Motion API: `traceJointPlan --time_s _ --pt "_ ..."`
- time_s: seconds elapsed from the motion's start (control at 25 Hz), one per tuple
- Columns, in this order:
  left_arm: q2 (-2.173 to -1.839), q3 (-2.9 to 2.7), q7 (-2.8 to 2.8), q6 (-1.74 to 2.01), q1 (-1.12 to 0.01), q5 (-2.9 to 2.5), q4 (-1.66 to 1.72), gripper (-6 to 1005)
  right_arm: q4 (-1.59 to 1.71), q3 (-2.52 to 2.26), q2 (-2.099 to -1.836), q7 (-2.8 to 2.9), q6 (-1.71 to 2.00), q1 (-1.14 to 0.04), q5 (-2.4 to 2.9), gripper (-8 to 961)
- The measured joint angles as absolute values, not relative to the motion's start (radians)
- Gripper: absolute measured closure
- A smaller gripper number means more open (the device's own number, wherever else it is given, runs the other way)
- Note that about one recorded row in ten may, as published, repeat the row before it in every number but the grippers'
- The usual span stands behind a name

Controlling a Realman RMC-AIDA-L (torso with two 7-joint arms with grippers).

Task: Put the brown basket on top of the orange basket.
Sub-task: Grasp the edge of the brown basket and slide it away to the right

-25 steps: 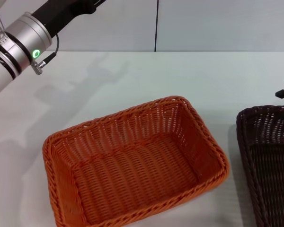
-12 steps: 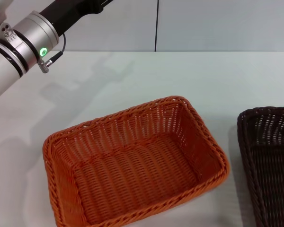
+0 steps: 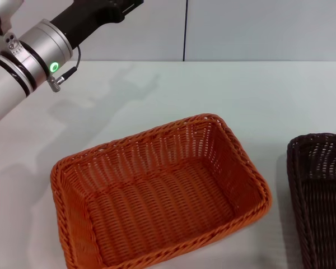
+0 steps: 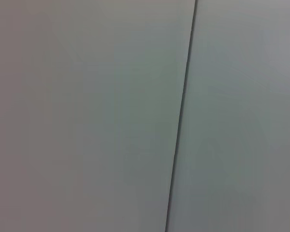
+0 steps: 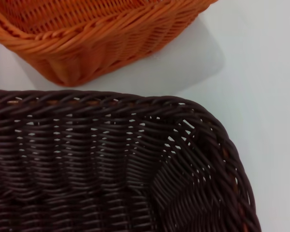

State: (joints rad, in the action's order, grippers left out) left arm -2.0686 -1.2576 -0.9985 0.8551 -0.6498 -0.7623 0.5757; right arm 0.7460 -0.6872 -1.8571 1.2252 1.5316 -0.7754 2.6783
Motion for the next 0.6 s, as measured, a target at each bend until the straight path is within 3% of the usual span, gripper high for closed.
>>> traceJointPlan --time_s 0.4,0.6 --pt "-2.066 -1.247 -0.999 0.853 -0.645 -0.762 0.570 186 0.801 -0.549 -1.817 1.220 1.705 -0.728 2.638 661" --pt "-2.063 -1.229 -0.999 0.849 -0.642 -0.762 0.569 186 0.839 -0.505 -1.809 1.282 1.784 -0.668 2.636 667"
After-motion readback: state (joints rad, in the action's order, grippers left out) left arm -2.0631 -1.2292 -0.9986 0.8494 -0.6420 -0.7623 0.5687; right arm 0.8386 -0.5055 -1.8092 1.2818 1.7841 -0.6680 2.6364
